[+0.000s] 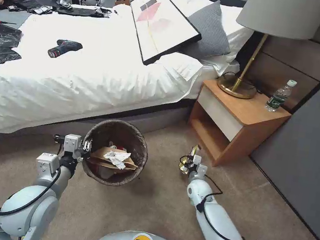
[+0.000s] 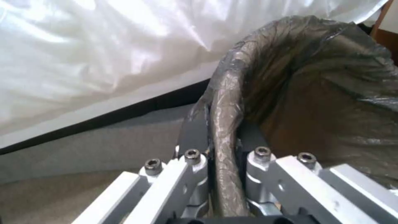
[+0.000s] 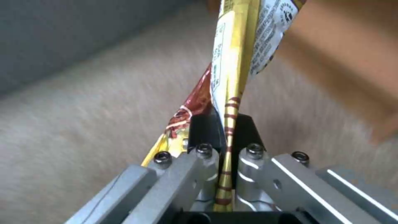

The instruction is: Pick up the trash bin, then pick up the garbage from the floor and place it into the trash bin.

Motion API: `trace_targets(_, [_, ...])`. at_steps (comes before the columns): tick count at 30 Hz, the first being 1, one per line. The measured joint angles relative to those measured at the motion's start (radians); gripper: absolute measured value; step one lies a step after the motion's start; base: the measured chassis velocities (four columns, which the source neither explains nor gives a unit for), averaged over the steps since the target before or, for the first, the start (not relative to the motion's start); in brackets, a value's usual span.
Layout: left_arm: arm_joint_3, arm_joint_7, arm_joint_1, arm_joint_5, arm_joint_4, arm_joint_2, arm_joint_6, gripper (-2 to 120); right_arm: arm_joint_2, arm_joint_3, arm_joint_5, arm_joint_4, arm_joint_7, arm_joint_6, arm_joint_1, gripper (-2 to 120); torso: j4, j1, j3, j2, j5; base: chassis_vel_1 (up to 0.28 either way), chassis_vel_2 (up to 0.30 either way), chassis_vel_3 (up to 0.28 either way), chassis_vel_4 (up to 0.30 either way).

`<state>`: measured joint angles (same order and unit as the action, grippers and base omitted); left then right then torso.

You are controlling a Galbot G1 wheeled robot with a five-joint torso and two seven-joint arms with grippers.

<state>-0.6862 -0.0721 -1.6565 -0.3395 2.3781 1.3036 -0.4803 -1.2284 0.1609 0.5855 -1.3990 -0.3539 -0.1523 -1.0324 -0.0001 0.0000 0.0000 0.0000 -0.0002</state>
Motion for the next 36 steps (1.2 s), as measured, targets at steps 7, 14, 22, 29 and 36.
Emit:
trace_targets(7, [0.001, -0.004, 0.0, 0.0, 0.005, 0.0, -0.018, 5, 0.137, -0.034, 0.048, -0.321, -0.018, -0.061, -0.07, 0, 0.0002, 0.0, 0.0, 0.0, 0.0005, 0.0, 0.0, 0.0, 0.0])
trace_targets(14, [-0.002, -0.005, 0.001, -0.003, 0.005, -0.004, -0.027, 5, 0.232, -0.044, 0.085, -0.547, -0.024, -0.096, -0.105, 0, 0.0, 0.0, 0.0, 0.0, 0.0, 0.0, 0.0, 0.0, 0.0])
trace_targets(22, [-0.002, -0.005, 0.004, -0.006, 0.005, -0.005, -0.04, 5, 0.332, -0.084, 0.149, -0.762, -0.026, -0.156, -0.062, 0, 0.0002, 0.0, 0.0, 0.0, 0.0004, 0.0, 0.0, 0.0, 0.0])
trace_targets(29, [-0.004, -0.005, 0.003, -0.01, 0.001, -0.007, -0.042, 5, 0.446, -0.144, 0.217, -0.918, 0.05, -0.198, 0.007, 0, 0.0001, 0.0, 0.0, 0.0, 0.0002, 0.0, 0.0, 0.0, 0.0])
trace_targets(36, [-0.001, -0.005, 0.004, -0.011, 0.0, -0.012, -0.044, 5, 0.47, -0.199, 0.29, -0.956, 0.113, -0.231, 0.079, 0, 0.0001, 0.0, 0.0, 0.0, 0.0003, 0.0, 0.0, 0.0, 0.0])
